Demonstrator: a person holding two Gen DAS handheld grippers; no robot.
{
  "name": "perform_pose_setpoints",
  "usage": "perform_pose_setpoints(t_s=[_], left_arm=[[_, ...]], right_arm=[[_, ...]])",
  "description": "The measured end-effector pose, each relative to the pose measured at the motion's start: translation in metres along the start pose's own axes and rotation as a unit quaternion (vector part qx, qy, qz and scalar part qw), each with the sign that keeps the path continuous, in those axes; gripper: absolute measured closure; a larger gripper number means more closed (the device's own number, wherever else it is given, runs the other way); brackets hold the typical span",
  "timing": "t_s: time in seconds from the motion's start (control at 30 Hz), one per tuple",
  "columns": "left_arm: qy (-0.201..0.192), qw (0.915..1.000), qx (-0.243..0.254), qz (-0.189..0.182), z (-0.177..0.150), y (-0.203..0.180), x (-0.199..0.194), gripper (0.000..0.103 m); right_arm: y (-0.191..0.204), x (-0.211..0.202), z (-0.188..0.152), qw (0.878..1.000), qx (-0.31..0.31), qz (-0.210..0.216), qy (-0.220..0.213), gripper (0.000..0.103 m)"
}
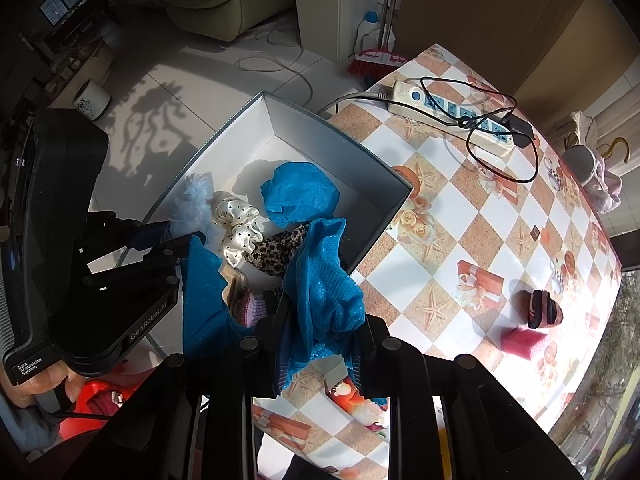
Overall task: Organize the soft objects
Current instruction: 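Lower the fluffy item and blue glove into the white box, then open both tools to release the fluffy item and glove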
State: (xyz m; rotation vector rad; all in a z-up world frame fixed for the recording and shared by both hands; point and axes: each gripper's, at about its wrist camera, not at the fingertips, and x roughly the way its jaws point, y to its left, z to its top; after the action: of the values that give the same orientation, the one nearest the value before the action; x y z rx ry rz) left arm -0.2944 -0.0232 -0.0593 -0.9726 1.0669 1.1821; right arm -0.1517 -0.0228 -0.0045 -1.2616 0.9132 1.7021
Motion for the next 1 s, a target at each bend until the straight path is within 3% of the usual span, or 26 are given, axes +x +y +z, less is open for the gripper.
perform_pose_setpoints(t_s=[0.5,0.57,0.63,0.73,0.77,0.9,1.0], left_arm=[[0.009,0.9998,0.0,-0.015,0.001,0.0,0.01,0.084],[0.001,0.9997,0.011,-0.024,0.0,-0.004,0.006,0.069],[-0.007,0.9995,0.02,-0.023,-0.002,-0.008,0.003,0.022],[-0.009,0.9989,0.034,-0.031,-0.005,-0.014,0.0,0.018],[-0.006,0.9987,0.037,-0.035,-0.006,-0.016,0.0,0.018],[-0.008,0.9974,0.046,-0.055,-0.008,-0.022,-0.004,0.002],[-0.008,0.9941,0.051,-0.096,-0.004,-0.031,-0.012,0.0]], right_arm=[[-0.004,0.011,0.02,1.0,0.02,0.014,0.001,0.078],[-0.004,0.013,0.023,1.0,0.023,0.022,0.001,0.078],[-0.004,0.014,0.025,0.999,0.025,0.033,0.0,0.073],[-0.009,0.012,0.026,0.998,0.037,0.04,-0.007,0.026],[-0.012,0.011,0.025,0.998,0.044,0.04,-0.012,0.021],[-0.034,0.013,0.021,0.996,0.077,0.043,0.012,0.02],[-0.063,0.01,0.002,0.991,0.124,0.041,0.034,0.02]])
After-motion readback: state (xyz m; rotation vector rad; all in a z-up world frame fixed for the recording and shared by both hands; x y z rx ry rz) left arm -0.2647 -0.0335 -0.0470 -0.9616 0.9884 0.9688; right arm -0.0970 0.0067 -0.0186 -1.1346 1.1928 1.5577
